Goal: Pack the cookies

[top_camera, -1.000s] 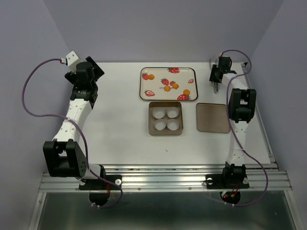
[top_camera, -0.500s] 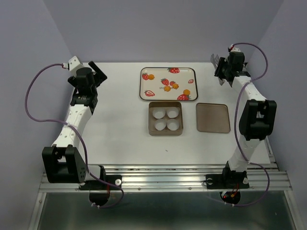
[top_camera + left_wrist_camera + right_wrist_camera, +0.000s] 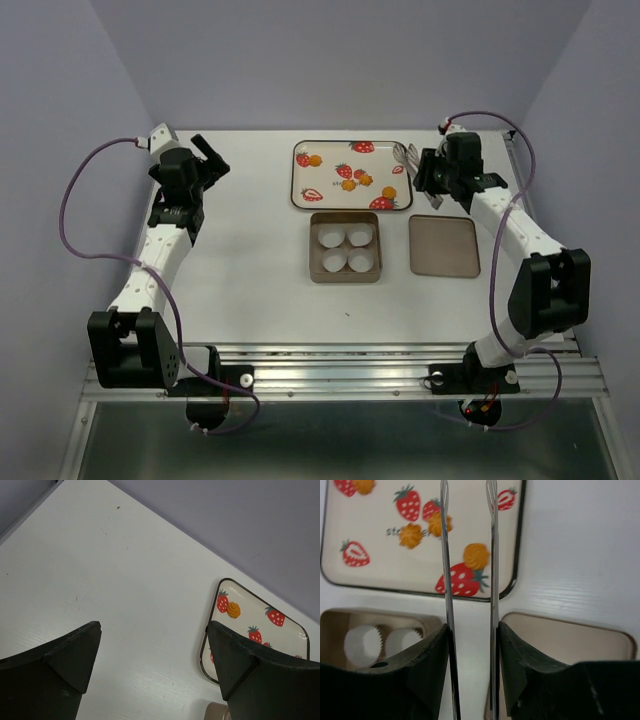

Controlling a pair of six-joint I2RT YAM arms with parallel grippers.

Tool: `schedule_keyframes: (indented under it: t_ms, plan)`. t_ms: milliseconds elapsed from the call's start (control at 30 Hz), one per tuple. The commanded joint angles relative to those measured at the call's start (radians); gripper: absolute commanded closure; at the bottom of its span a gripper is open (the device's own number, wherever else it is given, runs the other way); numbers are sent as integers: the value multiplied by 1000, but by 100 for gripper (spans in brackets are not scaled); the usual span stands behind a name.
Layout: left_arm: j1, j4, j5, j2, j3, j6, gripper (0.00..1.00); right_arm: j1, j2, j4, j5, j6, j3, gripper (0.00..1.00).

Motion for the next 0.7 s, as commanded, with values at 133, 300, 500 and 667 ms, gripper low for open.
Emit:
schedule_keyframes:
  t_ms: [133,300,500,667]
  plan:
    - [-5,31,35,-68,-46,8,1,124,-59,-60,92,-9,-19,50]
    - [-7,26,43,-68,-54,7,1,160,-19,-94,199,-12,7,46]
    - [-7,23,47,-53,-45,8,1,189,16,-121,253,-15,13,46]
    - [-7,23,44,-52,-43,5,1,189,21,-123,253,-21,-1,45]
